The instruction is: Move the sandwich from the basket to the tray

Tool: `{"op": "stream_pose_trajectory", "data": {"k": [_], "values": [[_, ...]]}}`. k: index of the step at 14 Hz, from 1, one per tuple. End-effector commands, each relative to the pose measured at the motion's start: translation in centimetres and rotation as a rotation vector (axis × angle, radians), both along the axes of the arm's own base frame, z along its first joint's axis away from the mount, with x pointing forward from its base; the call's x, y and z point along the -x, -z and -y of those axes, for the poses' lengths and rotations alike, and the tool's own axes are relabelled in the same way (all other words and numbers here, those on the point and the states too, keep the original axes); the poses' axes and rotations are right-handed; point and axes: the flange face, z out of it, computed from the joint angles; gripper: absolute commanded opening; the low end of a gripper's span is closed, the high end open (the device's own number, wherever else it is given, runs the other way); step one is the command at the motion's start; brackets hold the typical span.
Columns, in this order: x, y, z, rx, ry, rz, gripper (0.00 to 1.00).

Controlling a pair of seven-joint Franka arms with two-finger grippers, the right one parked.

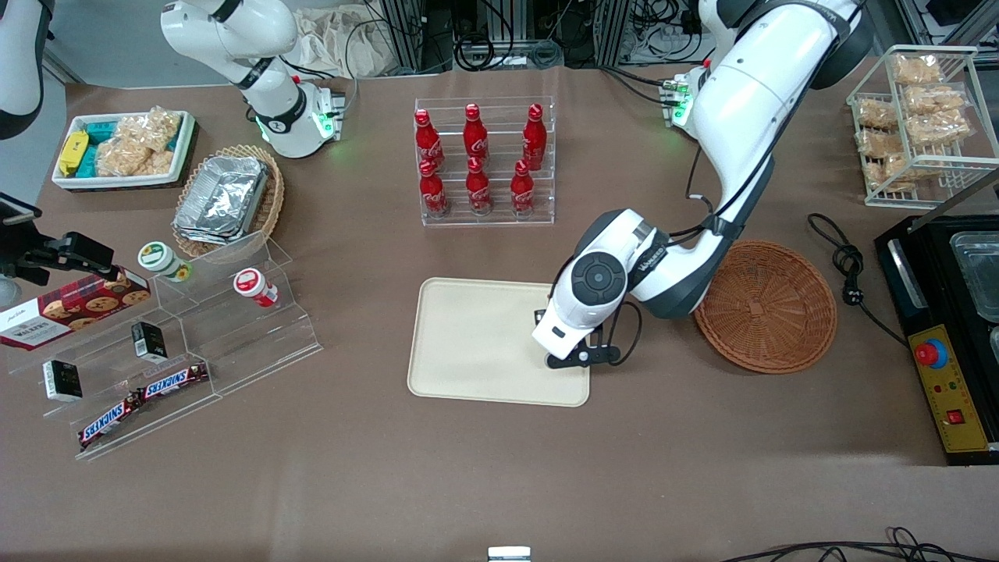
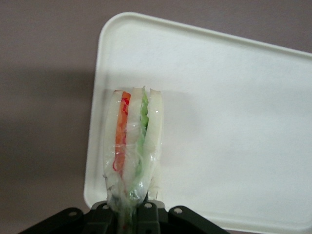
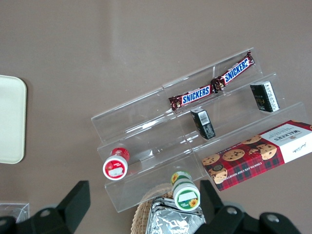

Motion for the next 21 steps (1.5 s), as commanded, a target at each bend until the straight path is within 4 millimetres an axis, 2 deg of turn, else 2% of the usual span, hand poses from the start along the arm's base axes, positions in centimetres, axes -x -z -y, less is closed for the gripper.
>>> {"op": "stream_pose_trajectory", "data": {"k": [1,2,3,4,5,8,10,11,15,21], "values": [[-0.7,1.6,1.0,0.005,0.065,0.053,0.16],[-0.8,2.2,1.0,-0.001,0.076,0.065,0.22],[-0.8,2.5,1.0,-0.004,0.082,0.072,0.33],[-0.9,2.6,0.9,-0.007,0.081,0.071,0.73],[-0.9,2.4,0.9,-0.007,0.084,0.075,0.99],[-1.4,1.0,0.4,-0.006,0.065,0.086,0.99],[-1.2,-2.7,0.0,-0.025,0.050,0.096,0.99],[-1.1,-5.3,-0.6,-0.050,0.045,0.095,0.99],[-0.5,-13.5,-8.3,-0.136,-0.022,0.134,0.99],[2.2,-20.8,-17.8,-0.133,-0.083,0.092,0.99]]}}
